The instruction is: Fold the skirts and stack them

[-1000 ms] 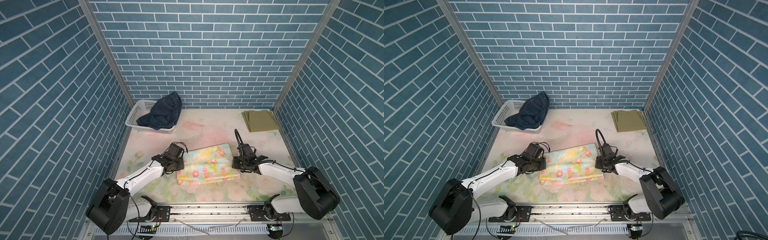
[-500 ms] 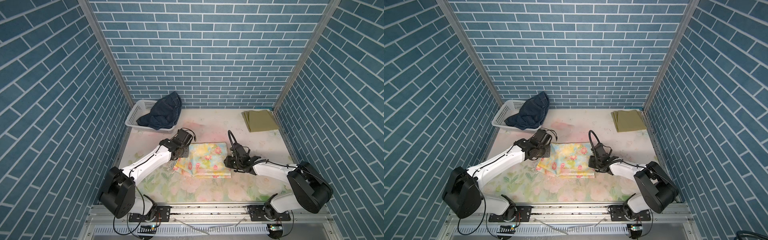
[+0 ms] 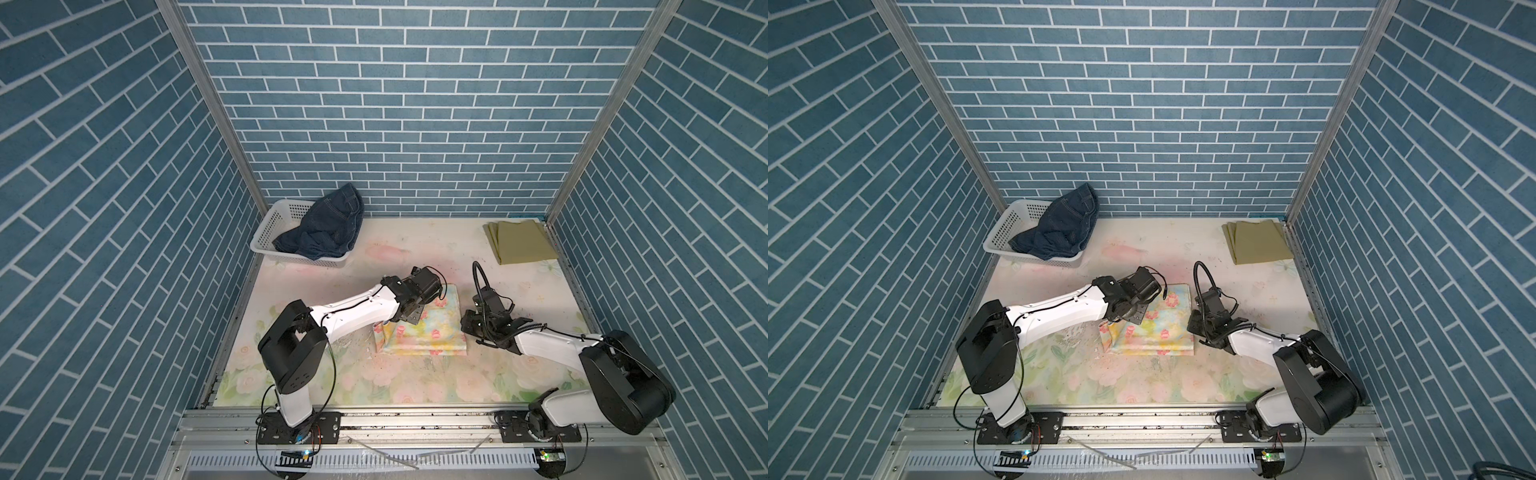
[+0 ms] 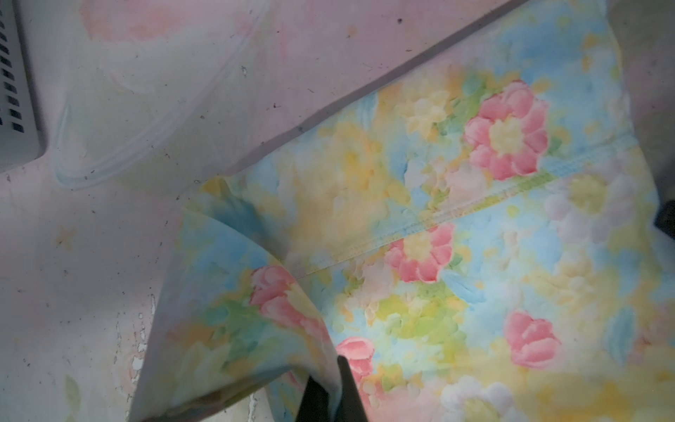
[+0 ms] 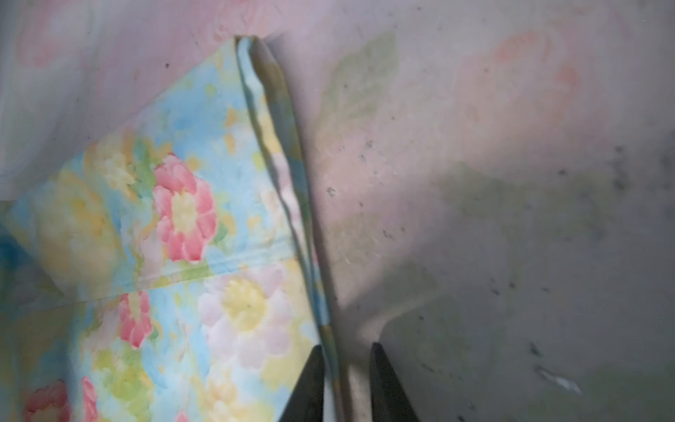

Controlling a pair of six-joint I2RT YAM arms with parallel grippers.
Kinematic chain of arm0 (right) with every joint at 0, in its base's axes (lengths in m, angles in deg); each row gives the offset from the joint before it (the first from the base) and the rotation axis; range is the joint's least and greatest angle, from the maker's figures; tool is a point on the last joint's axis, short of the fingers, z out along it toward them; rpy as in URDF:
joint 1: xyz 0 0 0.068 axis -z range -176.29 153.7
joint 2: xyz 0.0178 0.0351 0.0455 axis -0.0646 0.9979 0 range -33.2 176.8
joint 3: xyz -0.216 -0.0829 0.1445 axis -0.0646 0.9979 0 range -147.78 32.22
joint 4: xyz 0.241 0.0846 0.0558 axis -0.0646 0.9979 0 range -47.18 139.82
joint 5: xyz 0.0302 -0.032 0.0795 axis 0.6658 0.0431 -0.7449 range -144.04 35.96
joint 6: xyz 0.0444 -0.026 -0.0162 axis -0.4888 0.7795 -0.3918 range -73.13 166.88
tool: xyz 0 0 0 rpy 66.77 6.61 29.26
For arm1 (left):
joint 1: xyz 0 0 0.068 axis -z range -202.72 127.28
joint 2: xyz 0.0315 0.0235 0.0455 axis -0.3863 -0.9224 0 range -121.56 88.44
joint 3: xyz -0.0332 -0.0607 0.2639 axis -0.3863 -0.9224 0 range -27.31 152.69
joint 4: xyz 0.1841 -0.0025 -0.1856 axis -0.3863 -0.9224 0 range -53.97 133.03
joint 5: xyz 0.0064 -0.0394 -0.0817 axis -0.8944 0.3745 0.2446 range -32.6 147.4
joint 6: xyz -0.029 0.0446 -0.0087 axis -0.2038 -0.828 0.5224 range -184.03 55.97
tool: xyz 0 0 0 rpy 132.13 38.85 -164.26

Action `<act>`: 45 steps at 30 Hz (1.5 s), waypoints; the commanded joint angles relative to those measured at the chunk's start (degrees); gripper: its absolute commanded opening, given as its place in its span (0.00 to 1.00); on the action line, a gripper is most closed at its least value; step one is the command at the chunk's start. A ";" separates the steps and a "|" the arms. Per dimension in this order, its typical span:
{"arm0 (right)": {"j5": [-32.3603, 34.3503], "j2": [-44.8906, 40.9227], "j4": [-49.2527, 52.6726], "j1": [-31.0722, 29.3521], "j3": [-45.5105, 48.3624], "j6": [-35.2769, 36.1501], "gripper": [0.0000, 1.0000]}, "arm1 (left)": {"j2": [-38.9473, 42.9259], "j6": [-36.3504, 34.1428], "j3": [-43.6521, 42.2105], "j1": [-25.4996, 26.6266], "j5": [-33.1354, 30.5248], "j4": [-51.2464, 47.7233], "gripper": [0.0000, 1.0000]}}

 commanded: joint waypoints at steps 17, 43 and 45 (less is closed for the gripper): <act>-6.35 8.77 -22.72 -1.88 4.70 -6.97 0.00 | 2.52 5.93 3.92 1.07 11.43 6.98 0.00; 1.27 -18.71 -4.80 -1.50 10.68 -3.09 0.55 | 16.08 -6.72 5.75 -6.92 -0.42 -10.24 0.00; 1.39 -19.13 -4.73 -1.45 10.91 -3.44 0.55 | 13.47 -6.92 6.83 -6.77 1.87 -9.72 0.00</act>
